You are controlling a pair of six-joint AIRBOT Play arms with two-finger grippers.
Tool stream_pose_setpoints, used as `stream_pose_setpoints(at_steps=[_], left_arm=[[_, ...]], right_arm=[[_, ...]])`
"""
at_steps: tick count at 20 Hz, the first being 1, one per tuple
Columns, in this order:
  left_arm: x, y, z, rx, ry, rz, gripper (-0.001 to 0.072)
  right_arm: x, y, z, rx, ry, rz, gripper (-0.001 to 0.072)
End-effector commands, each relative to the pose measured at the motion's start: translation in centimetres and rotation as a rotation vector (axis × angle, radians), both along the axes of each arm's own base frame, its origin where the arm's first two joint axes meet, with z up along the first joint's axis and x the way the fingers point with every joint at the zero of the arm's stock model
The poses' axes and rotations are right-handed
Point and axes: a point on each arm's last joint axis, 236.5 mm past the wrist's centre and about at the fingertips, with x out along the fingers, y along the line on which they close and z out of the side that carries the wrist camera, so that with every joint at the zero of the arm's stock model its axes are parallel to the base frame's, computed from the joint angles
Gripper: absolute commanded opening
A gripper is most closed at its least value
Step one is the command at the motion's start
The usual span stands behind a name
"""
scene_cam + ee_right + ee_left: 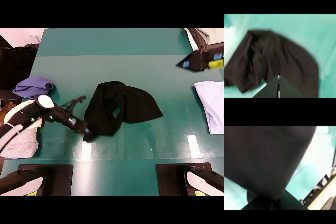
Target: Fold the shirts.
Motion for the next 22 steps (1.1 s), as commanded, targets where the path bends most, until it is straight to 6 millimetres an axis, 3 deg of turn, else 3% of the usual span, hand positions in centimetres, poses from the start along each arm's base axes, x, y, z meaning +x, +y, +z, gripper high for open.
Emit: stream_pose_setpoints(at_steps=[1,2,3,4,6,9,14,19,20,22], left_arm=[[3.0,1.9,4.6,0.008,-0.079,-0.041,0.0029],[4.2,2.2,6.1,0.000,-0.119,-0.037,0.0029],[5.5,2.5,7.6,-0.003,-0.164,-0.029,0.0029],[6.4,2.5,8.7,-0.002,-0.208,-0.028,0.0029],[7.8,2.3,10.2,-0.007,-0.266,-0.013,0.0029],[8.3,2.5,10.3,0.004,-0.271,0.006,0.0029],[8.1,3.1,9.8,0.038,-0.267,-0.008,0.0030],[8.0,3.1,9.8,0.038,-0.267,-0.009,0.0029],[8.0,3.1,9.8,0.038,-0.267,-0.009,0.0029],[8.0,3.1,9.8,0.038,-0.267,-0.009,0.0029]], right_arm=[[-3.4,0.4,-6.0,0.013,0.189,0.022,0.0023],[-4.6,1.0,-8.4,0.037,0.258,0.029,0.0079],[-6.0,1.9,-10.8,0.072,0.331,0.037,0.0357],[-7.2,2.9,-13.0,0.101,0.392,0.043,0.0531],[-8.3,5.6,-16.9,0.171,0.459,0.031,0.0531],[-8.0,10.2,-20.8,0.219,0.457,0.013,0.0531],[-6.9,16.6,-23.4,0.164,0.404,0.094,0.0531],[-3.5,18.9,-25.3,0.161,0.411,0.047,0.0503],[-3.1,19.1,-25.7,0.158,0.416,0.047,0.0475],[-2.7,19.3,-26.0,0.154,0.416,0.049,0.0331]])
